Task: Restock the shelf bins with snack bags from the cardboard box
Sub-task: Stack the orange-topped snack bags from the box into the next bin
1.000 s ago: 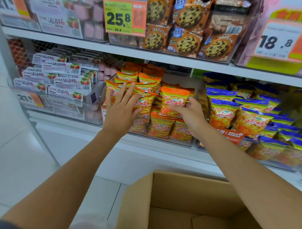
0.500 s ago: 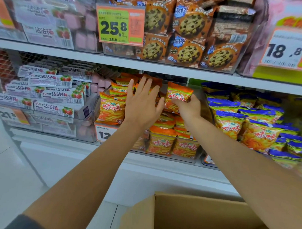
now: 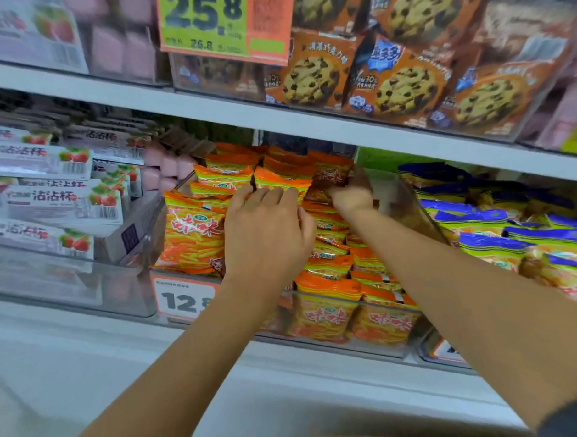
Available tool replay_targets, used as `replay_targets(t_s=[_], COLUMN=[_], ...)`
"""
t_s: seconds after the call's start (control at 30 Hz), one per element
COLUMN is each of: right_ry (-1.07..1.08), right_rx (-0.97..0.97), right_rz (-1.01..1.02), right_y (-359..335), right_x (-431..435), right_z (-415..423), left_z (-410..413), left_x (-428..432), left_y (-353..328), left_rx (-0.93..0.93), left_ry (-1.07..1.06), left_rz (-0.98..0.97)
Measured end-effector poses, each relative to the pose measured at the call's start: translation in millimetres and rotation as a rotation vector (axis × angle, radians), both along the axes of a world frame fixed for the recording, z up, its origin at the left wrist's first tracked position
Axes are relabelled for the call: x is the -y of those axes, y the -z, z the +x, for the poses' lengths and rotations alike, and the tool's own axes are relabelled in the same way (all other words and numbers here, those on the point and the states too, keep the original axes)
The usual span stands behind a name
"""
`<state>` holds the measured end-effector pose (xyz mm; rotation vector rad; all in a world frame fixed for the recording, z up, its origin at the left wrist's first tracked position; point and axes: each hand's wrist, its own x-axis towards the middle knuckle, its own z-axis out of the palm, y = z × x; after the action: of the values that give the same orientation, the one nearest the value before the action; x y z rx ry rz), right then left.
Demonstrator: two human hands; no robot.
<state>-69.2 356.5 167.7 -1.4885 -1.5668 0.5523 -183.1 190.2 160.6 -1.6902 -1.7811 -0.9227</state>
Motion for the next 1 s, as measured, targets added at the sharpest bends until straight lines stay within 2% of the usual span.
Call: replay_targets(t_s=[0.13,0.3,0.43,0.6,1.0], right_ry=[0.058,-0.057,0.020,-0.027,-0.070], right_rx=[-0.003,0.089,0.069,0.141,0.160], right_rz=[0.063,0.172,0.240,0.162,0.129], right_y=[1.9,9.1,6.9,6.9,9.2], right_x=[-2.1,5.9,7.5,1.7,-7.0], right_z=[-0.5,2.3,5.1,7.4,8.6], left_z=[0.2,1.5,2.1,3.0,2.3], left_x=[0.0,1.8,3.6,4.6,4.9], left_y=[0.0,-0.3,-1.3,-2.0,-2.0], left_rx=[0.012,0.022,0.028,0.036,0.024], left_ry=[0.006,0.010,0.010,0.013,0.013], left_rz=[0.023,0.022,0.024,0.004,-0.007])
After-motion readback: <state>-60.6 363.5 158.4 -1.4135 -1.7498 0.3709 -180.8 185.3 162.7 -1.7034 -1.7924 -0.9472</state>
